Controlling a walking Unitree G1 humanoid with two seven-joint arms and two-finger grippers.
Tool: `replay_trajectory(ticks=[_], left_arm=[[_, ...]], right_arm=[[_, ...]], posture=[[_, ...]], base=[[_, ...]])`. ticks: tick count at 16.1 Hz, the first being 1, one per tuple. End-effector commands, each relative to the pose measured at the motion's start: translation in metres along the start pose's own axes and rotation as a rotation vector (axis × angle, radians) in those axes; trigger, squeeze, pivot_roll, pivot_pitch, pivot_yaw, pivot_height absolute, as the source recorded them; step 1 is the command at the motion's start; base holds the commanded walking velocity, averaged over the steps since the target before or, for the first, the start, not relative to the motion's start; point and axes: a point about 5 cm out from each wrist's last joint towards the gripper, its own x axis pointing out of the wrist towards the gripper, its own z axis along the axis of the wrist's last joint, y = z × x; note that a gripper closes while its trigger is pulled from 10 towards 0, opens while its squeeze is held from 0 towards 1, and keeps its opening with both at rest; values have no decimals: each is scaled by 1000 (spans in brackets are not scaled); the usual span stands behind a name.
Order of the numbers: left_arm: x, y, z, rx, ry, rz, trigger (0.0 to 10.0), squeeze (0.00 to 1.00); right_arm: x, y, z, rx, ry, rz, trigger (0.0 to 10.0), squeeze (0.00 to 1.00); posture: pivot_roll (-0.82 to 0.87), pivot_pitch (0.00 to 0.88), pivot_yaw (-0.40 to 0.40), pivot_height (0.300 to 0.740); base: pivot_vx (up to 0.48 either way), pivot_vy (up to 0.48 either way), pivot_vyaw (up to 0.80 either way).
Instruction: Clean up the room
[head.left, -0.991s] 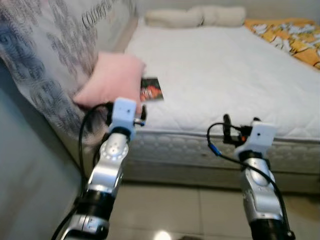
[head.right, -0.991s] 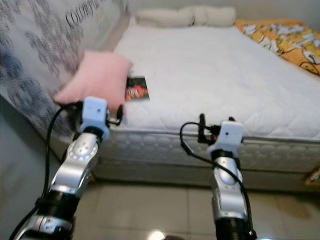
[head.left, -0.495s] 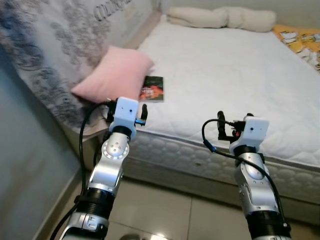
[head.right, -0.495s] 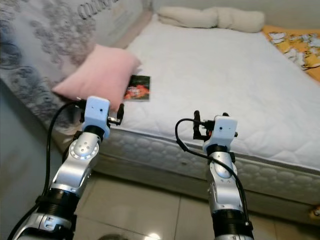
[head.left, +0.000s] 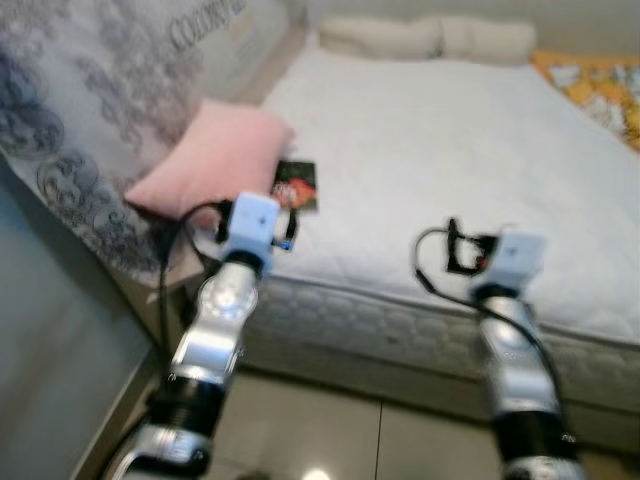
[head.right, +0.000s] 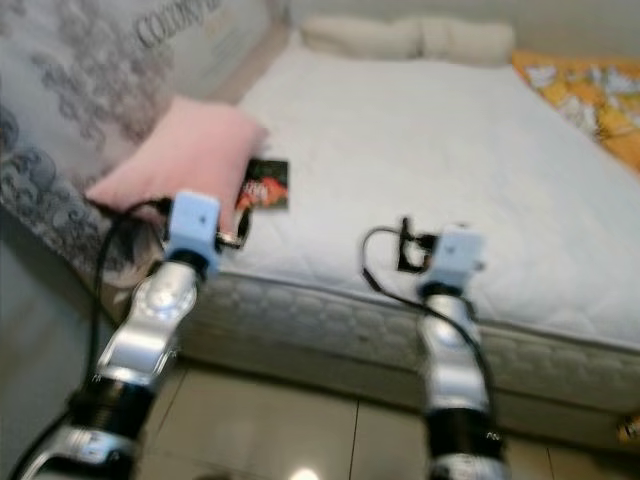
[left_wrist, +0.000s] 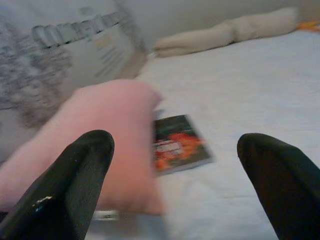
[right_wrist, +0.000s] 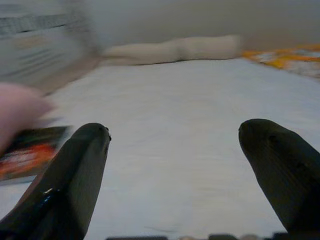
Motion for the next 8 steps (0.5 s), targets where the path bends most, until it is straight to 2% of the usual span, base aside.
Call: replay_trajectory(ticks=[1, 4, 8], left_arm=[[2, -4, 8, 4, -30, -14, 10000, 0], [3, -7, 12, 31, -54, -35, 10000, 0], [3, -8, 14, 35, -61, -32, 10000, 0]], right_arm=[[0, -8, -1, -15, 13, -17, 10000, 0], [1, -7, -2, -20, 10, -9, 10000, 0], [3, -7, -2, -20, 10, -15, 10000, 0]], posture=[[23, 0, 8, 736], [19, 0, 7, 736], [20, 0, 8, 736]], base=[[461, 0, 0], [461, 0, -600], [478, 0, 0]])
